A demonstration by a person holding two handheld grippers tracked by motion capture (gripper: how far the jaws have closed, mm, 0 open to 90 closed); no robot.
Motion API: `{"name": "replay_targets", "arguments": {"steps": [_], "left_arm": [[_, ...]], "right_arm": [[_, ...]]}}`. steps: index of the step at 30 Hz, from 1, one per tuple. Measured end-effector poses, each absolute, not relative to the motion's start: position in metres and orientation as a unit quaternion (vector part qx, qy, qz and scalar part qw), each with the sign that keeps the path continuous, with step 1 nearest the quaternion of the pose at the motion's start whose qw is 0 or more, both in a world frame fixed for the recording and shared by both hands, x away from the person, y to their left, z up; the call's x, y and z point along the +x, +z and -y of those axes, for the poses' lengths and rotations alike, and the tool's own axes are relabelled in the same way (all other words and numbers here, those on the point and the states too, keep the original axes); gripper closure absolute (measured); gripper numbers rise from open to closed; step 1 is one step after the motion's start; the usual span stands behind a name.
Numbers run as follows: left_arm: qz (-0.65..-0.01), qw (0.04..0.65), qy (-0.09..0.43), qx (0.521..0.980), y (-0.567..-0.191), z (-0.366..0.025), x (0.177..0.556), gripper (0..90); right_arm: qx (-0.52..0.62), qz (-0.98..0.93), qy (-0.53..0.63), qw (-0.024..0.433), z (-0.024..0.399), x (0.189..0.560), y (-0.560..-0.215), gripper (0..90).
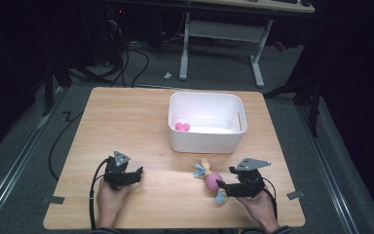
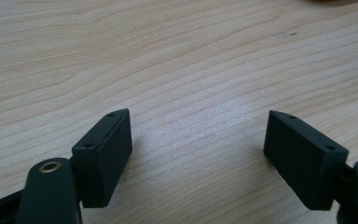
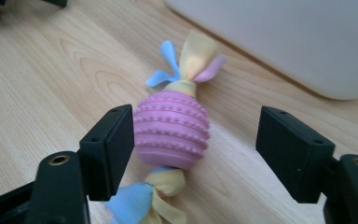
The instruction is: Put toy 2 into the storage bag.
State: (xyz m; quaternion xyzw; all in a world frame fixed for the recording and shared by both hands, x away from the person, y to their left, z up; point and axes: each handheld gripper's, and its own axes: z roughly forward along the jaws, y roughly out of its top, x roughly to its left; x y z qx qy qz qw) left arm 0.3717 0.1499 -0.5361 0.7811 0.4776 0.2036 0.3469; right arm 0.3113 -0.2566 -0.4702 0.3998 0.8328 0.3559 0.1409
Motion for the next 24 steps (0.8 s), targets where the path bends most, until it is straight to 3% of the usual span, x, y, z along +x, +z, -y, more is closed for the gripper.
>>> {"name": "replay_targets", "arguments": {"steps": [24], "left_arm": [[-0.475,0.348,0.201,0.783,-0.536,-0.15,0.372,22.2]], "right_arm": [[0.389,-0.869,0.283,0.116,0.219,0.332,-0.496,21.6]]}}
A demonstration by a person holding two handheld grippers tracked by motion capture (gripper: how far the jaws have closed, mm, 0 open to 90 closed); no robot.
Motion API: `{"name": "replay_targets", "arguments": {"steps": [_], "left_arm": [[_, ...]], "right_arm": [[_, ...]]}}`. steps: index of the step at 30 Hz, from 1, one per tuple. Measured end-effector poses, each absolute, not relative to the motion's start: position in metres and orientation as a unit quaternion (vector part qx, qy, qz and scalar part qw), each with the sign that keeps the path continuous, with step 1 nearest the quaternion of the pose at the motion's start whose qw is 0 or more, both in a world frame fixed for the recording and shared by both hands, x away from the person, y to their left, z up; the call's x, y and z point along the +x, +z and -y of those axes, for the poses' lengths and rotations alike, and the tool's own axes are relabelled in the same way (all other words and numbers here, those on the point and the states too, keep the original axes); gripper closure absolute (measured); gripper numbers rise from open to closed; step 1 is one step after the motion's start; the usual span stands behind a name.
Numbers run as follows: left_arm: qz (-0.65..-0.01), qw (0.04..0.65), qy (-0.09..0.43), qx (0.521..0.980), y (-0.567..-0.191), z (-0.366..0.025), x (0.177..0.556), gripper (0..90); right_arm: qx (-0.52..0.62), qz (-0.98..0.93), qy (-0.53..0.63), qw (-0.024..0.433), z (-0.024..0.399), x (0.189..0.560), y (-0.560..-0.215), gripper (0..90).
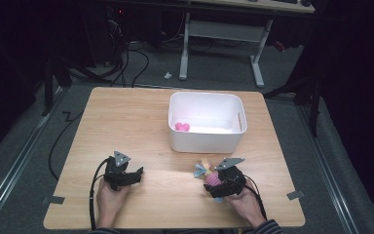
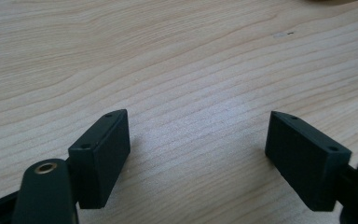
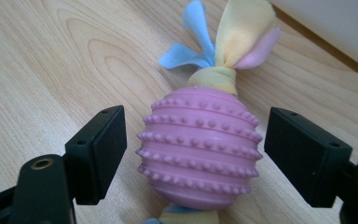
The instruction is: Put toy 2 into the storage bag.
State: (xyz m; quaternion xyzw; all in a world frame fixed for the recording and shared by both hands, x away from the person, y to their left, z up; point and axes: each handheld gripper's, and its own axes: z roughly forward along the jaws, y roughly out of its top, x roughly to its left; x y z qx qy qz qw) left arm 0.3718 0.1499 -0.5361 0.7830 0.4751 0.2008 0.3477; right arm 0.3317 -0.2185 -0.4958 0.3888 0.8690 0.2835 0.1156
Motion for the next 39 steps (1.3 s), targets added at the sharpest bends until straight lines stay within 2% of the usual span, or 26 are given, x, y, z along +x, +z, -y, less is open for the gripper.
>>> {"name": "replay_targets", "arguments": {"steps": [3,7,19,39], "left_arm": [[-0.475,0.348,0.201,0.783,-0.536,-0.15,0.372,22.2],[-0.475,0.349,0.2,0.783,-0.536,-0.15,0.372,22.1],[-0.474,0.348,0.201,0.783,-0.536,-0.15,0.372,21.5],[-0.476,0.349,0.202,0.782,-0.536,-0.15,0.372,22.9]], "right_arm": [[0.394,-0.869,0.278,0.112,0.217,0.334,-0.499,24.1],[0.393,-0.865,0.294,0.105,0.219,0.334,-0.504,32.7],[0.406,-0.843,0.341,0.092,0.239,0.33,-0.491,33.3],[0.394,-0.841,0.357,0.102,0.256,0.328,-0.461,33.7]]}}
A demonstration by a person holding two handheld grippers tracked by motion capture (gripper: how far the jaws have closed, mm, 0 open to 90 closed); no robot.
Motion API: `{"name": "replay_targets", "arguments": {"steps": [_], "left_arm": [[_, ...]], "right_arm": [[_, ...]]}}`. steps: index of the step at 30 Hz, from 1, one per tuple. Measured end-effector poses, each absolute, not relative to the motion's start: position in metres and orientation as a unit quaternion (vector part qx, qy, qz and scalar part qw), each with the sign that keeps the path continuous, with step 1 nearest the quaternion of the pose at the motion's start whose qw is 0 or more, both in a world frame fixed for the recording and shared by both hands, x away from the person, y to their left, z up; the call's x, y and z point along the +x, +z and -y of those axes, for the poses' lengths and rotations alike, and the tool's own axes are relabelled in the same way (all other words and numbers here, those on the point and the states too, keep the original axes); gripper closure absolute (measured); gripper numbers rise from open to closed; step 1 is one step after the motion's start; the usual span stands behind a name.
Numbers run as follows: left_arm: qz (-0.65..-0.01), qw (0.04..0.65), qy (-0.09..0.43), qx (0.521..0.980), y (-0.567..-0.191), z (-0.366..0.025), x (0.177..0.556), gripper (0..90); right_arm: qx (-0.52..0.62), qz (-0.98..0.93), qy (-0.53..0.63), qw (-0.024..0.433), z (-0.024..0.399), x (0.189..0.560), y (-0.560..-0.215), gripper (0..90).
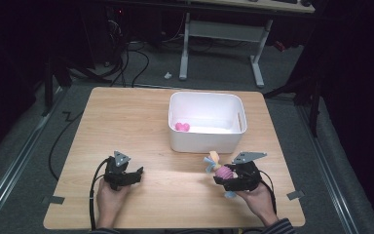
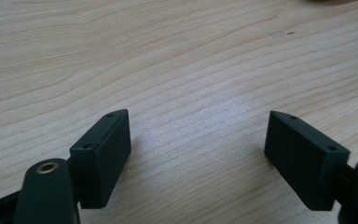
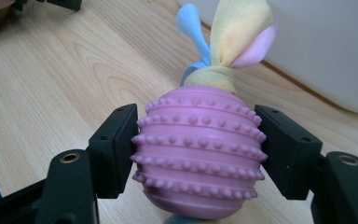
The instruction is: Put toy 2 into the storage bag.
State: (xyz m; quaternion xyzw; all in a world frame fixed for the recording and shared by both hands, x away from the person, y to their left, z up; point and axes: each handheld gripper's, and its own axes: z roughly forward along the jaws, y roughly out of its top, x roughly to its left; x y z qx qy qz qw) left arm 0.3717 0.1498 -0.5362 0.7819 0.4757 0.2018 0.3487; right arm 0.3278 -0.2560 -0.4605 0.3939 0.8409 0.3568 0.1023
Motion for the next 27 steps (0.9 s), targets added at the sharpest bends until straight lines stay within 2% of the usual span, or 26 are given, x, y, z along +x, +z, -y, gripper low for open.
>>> {"name": "replay_targets", "arguments": {"steps": [3,14,27], "left_arm": [[-0.476,0.349,0.202,0.782,-0.536,-0.15,0.372,22.9],[-0.476,0.349,0.202,0.781,-0.536,-0.15,0.372,23.2],[-0.477,0.349,0.203,0.781,-0.536,-0.15,0.372,23.6]], "right_arm": [[0.394,-0.839,0.362,0.101,0.262,0.328,-0.452,33.7],[0.39,-0.824,0.387,0.142,0.276,0.327,-0.416,33.9],[0.379,-0.815,0.418,0.134,0.289,0.331,-0.391,33.9]]}}
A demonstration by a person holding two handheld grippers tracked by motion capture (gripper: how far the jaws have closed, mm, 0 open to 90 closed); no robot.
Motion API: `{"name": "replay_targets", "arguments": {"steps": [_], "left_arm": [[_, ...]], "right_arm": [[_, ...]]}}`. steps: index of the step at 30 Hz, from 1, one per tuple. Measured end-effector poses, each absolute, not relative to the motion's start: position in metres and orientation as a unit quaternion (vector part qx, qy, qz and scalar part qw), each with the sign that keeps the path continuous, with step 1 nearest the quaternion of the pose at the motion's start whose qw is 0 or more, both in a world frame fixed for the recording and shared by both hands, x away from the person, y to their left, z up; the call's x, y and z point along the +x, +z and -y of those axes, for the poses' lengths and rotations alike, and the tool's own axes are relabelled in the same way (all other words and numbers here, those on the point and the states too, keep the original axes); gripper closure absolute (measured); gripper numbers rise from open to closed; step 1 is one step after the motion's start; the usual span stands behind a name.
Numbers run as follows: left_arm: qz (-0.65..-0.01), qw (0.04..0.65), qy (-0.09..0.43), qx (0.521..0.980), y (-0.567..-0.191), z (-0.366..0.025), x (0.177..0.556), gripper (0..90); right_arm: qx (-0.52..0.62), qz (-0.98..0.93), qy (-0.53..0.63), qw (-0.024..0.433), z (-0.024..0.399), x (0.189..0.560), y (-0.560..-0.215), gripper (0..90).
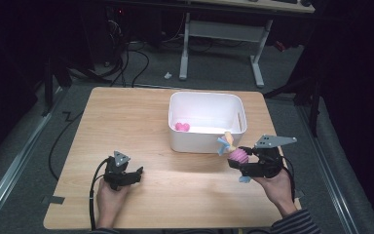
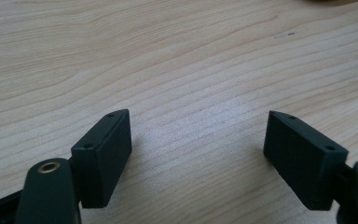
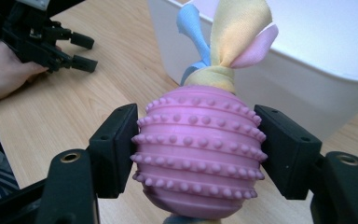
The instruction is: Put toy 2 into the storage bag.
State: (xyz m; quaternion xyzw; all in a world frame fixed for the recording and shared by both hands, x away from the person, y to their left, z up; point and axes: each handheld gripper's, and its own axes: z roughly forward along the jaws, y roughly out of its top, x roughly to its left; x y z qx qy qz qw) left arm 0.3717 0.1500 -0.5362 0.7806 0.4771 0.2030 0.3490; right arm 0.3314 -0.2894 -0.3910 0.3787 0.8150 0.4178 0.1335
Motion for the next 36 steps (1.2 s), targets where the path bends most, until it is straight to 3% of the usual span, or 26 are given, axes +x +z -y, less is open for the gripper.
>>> {"name": "replay_targets", "arguments": {"steps": [18,36], "left_arm": [[-0.478,0.351,0.202,0.78,-0.536,-0.15,0.372,23.7],[-0.478,0.351,0.202,0.779,-0.536,-0.15,0.372,24.0]], "right_arm": [[0.385,-0.799,0.442,0.137,0.311,0.365,-0.341,34.1],[0.392,-0.805,0.407,0.179,0.298,0.398,-0.328,33.9]]}}
